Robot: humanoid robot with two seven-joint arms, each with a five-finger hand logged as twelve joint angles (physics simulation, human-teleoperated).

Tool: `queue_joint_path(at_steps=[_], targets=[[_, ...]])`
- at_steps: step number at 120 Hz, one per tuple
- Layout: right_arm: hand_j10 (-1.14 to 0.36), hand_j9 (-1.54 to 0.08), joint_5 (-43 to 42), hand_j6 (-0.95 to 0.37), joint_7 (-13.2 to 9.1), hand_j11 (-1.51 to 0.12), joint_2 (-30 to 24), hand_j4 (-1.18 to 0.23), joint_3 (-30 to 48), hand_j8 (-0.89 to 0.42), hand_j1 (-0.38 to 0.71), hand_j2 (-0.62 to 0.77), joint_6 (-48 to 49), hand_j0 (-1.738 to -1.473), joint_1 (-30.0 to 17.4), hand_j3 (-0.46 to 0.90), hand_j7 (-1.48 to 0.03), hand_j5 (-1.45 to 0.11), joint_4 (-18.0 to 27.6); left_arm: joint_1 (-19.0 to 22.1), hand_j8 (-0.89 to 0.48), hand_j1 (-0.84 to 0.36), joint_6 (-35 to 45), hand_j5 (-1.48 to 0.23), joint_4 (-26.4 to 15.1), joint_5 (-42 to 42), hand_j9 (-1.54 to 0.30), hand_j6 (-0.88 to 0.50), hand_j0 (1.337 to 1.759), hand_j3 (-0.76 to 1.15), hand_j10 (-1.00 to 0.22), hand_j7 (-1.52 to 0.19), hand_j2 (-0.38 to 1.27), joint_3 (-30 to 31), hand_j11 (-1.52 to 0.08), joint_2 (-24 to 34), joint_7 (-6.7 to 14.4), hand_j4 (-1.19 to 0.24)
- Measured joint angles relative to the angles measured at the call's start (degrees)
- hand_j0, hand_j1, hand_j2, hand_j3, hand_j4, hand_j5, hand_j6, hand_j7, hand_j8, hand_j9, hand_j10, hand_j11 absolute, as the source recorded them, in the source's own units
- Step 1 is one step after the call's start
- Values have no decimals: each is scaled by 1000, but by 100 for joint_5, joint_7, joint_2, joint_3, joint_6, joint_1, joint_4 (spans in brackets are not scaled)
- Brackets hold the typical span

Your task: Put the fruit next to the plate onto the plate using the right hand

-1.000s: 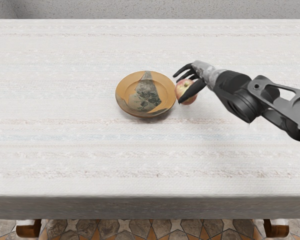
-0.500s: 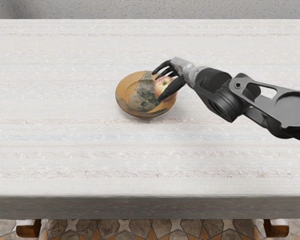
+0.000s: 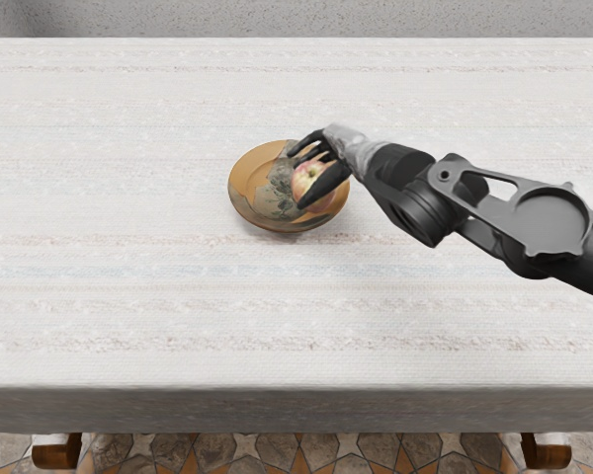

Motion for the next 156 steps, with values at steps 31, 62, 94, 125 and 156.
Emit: queue_joint_path(at_steps=[31, 62, 94, 125, 156], targets=[[-410, -661, 0, -531, 1, -660, 135, -502, 0, -401, 146, 135, 0, -1657, -34, 0, -658, -663, -318, 0, -7, 341, 0, -9, 0, 0, -9, -7, 1658, 0, -7, -9, 1, 0, -9, 0, 0, -7], [-257, -375, 3, -323, 4, -375, 267, -286, 5, -256, -41, 21, -213, -1658, -21, 0, -374, -376, -372, 0, -7, 341, 0, -9, 0, 0, -9, -7, 1658, 0, -7, -9, 1, 0, -9, 0, 0, -7], [-73, -106, 21, -92, 4, -106, 221, -81, 88, -74, -262, 6, -7, -1658, 44, 0, -106, -106, -235, 0, -7, 341, 0, -9, -11, 0, -9, -7, 1658, 0, -7, -9, 1, 1, -9, 0, 0, -7], [-22, -30, 1388, -28, 4, -30, -1462, -24, 612, -22, -325, 2, 1784, -1658, 49, 0, -30, -30, 509, 53, -7, 341, 0, -9, -21, -1, -9, -7, 1658, 0, -7, -9, 1, 6, -9, 0, 0, -7], [-6, -9, 2640, -8, 4, -8, -3406, -7, 885, -7, -343, 1, 3503, -1658, 10, 0, -8, -9, 713, 54, -7, 341, 0, -9, -25, -1, -9, -7, 1658, 0, -7, -9, 2, 2, -9, 0, 0, -7]])
